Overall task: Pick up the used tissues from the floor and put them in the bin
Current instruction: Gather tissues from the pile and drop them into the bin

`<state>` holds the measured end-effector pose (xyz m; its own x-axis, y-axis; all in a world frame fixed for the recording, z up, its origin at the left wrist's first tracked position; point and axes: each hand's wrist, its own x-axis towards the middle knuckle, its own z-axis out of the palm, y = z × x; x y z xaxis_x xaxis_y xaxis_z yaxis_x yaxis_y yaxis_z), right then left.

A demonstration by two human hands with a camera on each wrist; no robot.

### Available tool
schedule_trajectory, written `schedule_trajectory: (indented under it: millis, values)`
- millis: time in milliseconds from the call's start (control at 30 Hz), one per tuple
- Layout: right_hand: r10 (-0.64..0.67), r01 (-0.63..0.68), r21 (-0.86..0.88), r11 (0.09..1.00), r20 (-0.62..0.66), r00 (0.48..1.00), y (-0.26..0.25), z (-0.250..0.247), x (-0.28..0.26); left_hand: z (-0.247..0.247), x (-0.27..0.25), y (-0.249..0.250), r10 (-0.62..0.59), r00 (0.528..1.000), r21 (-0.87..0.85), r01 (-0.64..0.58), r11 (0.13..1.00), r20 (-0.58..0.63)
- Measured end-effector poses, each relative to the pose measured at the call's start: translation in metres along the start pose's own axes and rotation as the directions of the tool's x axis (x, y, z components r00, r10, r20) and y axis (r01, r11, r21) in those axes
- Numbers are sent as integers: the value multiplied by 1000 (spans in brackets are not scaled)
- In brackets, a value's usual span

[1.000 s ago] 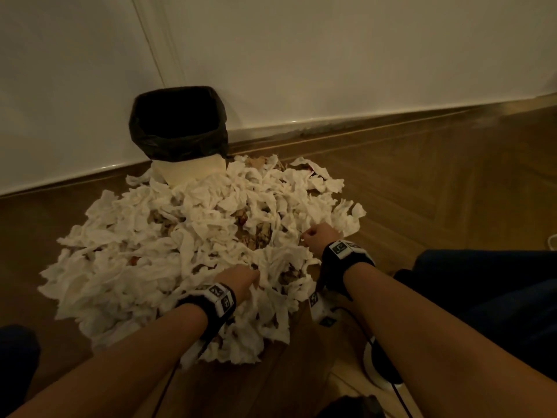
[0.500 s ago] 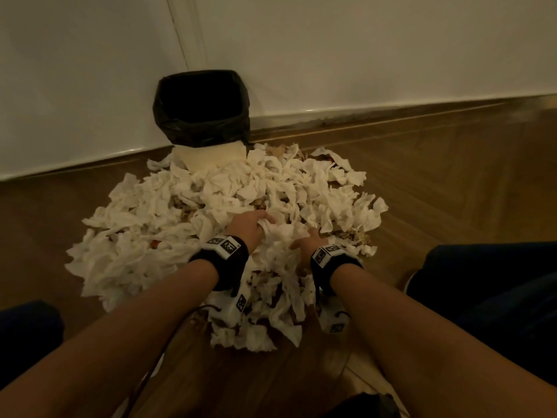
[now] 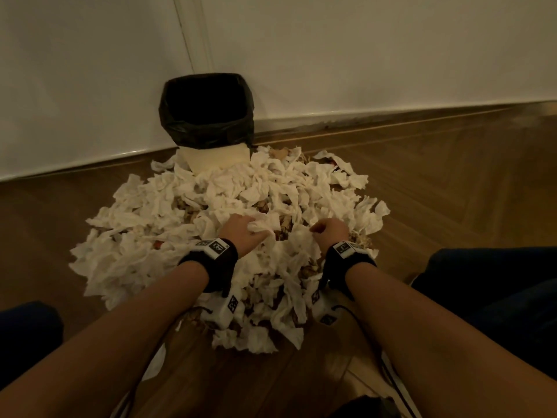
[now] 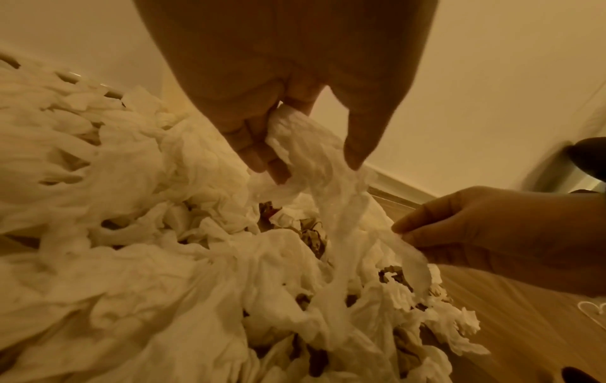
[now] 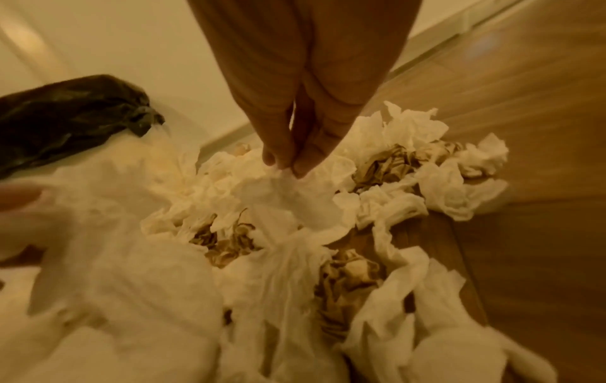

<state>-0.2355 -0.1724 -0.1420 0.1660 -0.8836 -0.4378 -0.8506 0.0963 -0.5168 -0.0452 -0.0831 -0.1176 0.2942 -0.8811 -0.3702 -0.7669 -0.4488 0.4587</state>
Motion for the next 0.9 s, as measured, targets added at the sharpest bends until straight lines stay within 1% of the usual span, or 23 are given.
schedule_trajectory:
  millis: [33,67,133,167,233,300,333,367,433,467,500,533,567,600,633,700,733,767,800,833,867,900]
  values:
    - [56,-57,91,994,13,998,3,1,2,0,1,-1,0,1000,-3,0,1000,-19]
    - [116,-124,181,976,58,992,5,1,4,-1,1,-1,-4,999,-5,4,1000,-35]
    - [202,-253,327,910,182,962,8,0,5,-1,0,-2,-27,998,-34,25,999,-53]
    - [223,-296,375,878,228,948,9,0,5,-1,-1,-2,-30,998,-63,26,998,-57]
    - [204,-324,473,819,287,936,13,3,9,0,-4,-2,2,998,-119,-9,993,-63]
    - [201,-381,589,713,348,915,14,8,8,-1,-4,-1,72,996,-139,-80,987,-59]
    - [209,-402,612,681,364,908,13,9,7,-1,-4,-1,93,994,-127,-99,987,-51]
    - [212,-422,631,651,382,899,11,10,6,-1,-2,-1,86,996,-107,-90,990,-39]
    - [222,-440,674,594,388,894,8,11,7,0,0,-1,12,1000,-85,-12,996,-4]
    - [206,-448,725,523,402,892,6,10,8,0,0,0,-28,999,-87,29,996,18]
    - [175,-454,788,416,421,890,6,10,10,0,0,0,-49,998,-93,52,994,31]
    - [144,-471,824,316,449,882,5,10,10,0,0,1,-54,998,-97,57,994,35]
    - [100,-493,835,245,484,870,4,11,11,0,-1,0,-50,998,-92,53,994,30]
    - [71,-511,828,232,509,858,1,10,9,-1,-1,0,-40,999,-78,42,996,17]
    - [80,-507,813,288,507,858,-3,8,5,-1,0,0,-21,1000,-65,21,998,-3]
    - [117,-493,779,388,489,864,-8,5,1,-3,0,0,16,998,-93,-21,995,-54]
    - [135,-473,765,437,464,875,-10,3,-1,-4,0,0,13,997,-105,-21,994,-70]
    - [129,-453,769,451,446,886,-10,2,-3,-5,-1,0,3,997,-100,-11,995,-81]
    - [123,-439,796,417,429,895,-10,0,-4,-6,-2,0,-14,996,-90,6,996,-87]
    - [120,-432,827,360,418,900,-9,-3,-5,-7,-4,-1,-21,995,-90,13,996,-96]
    - [126,-435,841,322,418,900,-10,-5,-8,-9,-5,-1,-17,995,-109,6,994,-94]
    - [132,-446,842,304,427,895,-13,-8,-12,-10,-6,-1,2,996,-147,-15,989,-89]
